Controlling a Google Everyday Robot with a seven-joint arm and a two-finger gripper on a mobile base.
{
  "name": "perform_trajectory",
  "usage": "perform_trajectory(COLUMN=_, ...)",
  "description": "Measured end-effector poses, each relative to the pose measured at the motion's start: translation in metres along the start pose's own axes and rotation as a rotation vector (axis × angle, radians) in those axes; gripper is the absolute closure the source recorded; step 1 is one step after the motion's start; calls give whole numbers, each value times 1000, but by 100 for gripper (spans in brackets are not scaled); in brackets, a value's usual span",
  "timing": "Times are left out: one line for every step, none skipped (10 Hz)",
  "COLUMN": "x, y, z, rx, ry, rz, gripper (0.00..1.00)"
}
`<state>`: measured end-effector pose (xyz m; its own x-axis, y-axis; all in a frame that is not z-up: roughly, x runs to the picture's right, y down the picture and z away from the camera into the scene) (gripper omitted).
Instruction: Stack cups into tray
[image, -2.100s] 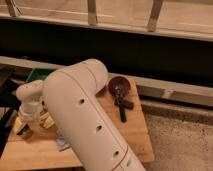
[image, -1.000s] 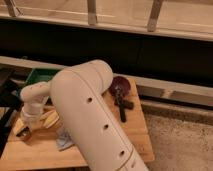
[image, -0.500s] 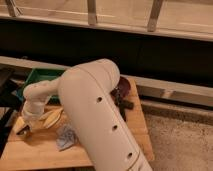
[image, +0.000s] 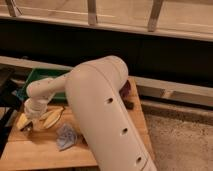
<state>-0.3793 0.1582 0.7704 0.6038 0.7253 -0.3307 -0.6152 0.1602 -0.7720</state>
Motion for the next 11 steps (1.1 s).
perform_trajectory(x=-1, y=-11, z=-13, rx=7, ry=-14, rz=13, gripper=100)
perform_trajectory(x=-2, y=-23, z=-26, rx=14, ry=-24, rz=21, gripper=100)
perform_trajectory(x=-7, y=-42, z=-47, rx=29, ry=-45, rz=31, gripper=100)
perform_trajectory(x=-14, y=-62, z=-74, rx=50, ry=-70, rz=42, gripper=100)
perform_trajectory(x=-20, y=-73, z=-95, rx=67, ry=-88, rz=48, gripper=100)
perform_trajectory(x=-27, y=-79, z=-118, rx=86, ry=-108, rz=49, gripper=100)
perform_trajectory(x=-37, y=-78, z=-143, rx=107, ry=-133, rz=40, gripper=100)
perform_trajectory(x=-47, y=-74, z=-167, rx=127, ry=-159, rz=25, gripper=100)
perform_trajectory(x=-56, y=-69, z=-182, rx=139, ry=-178, rz=10, gripper=100)
perform_trajectory(x=-65, y=-63, z=-192, rx=145, ry=-194, rz=-8, gripper=100)
perform_trajectory(x=-79, y=-54, z=-196, rx=146, ry=-209, rz=-35, gripper=100)
